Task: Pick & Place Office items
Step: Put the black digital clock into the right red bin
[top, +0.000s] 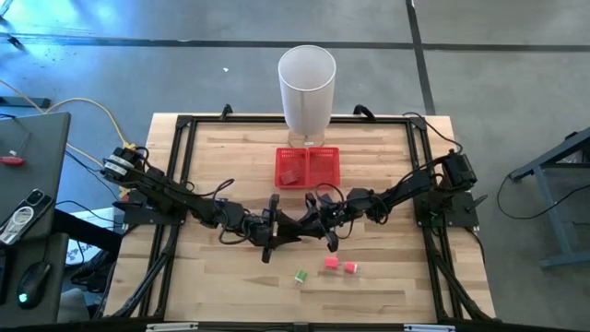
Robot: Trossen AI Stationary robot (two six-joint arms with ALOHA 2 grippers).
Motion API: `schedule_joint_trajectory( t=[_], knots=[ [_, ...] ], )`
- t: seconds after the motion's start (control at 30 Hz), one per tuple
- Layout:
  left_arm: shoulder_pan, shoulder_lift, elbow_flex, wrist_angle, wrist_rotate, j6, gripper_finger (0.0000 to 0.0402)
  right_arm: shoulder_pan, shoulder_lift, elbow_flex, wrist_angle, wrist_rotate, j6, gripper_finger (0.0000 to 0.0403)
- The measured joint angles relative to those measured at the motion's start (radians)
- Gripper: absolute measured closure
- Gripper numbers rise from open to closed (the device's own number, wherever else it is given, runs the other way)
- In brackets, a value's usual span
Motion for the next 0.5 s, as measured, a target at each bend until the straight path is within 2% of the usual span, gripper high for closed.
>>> schedule_joint_trajectory(
  t=[0.5],
  knots=[
    [-0.011, 0.000, -0.001, 0.003, -0.001, -0.068, 0.0245, 0.001, 0.000, 0.000, -0.021, 0.000, -0.019, 0.0353]
  ],
)
